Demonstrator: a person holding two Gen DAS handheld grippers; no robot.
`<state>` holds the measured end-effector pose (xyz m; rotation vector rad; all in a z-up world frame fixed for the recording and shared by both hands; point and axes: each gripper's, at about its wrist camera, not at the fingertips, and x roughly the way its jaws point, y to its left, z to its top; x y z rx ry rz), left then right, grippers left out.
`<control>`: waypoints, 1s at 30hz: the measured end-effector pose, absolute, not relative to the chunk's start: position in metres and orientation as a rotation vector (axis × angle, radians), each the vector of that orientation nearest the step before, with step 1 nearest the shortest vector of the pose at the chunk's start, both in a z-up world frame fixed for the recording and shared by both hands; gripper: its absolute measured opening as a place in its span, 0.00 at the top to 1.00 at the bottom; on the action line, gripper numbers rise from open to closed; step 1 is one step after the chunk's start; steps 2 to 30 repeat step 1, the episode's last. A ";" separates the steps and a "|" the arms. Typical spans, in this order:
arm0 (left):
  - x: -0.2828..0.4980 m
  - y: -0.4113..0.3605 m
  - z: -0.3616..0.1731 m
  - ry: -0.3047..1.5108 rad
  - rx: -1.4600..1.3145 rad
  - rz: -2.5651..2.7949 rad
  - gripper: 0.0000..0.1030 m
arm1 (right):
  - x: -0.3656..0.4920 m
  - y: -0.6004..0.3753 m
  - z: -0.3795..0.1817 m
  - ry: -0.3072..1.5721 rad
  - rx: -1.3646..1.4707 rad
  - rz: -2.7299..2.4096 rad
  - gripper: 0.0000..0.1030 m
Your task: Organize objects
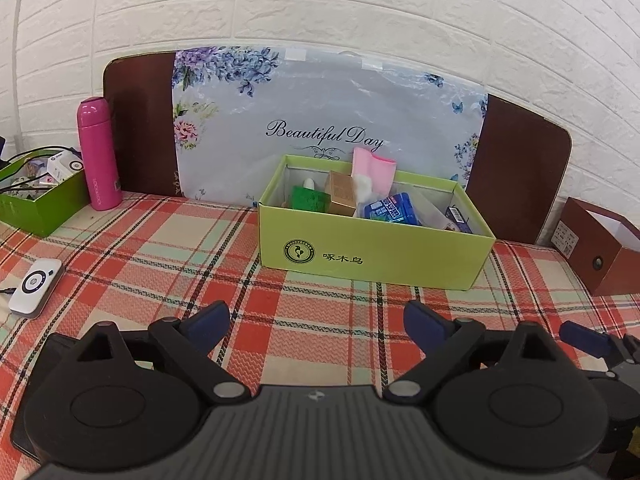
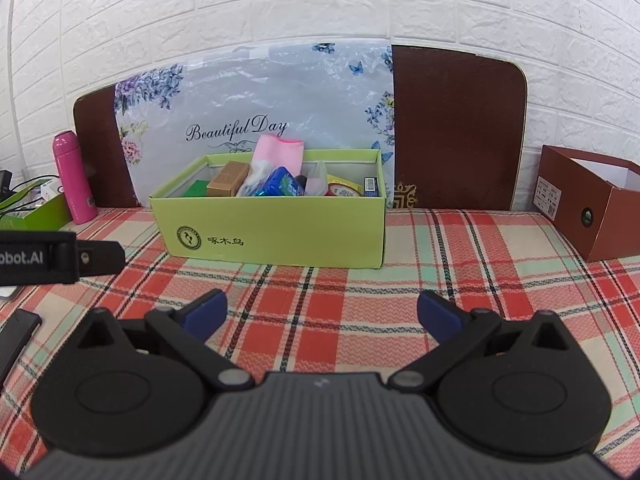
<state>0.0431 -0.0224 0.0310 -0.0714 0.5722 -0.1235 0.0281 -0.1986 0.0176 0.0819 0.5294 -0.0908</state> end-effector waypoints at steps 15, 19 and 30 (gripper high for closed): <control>0.044 -0.022 0.031 0.579 -0.071 -0.120 0.05 | 0.028 -0.199 0.017 0.530 0.082 -0.090 0.00; 0.044 -0.022 0.031 0.579 -0.071 -0.120 0.05 | 0.028 -0.199 0.017 0.530 0.082 -0.090 0.00; 0.044 -0.022 0.031 0.579 -0.071 -0.120 0.05 | 0.028 -0.199 0.017 0.530 0.082 -0.090 0.00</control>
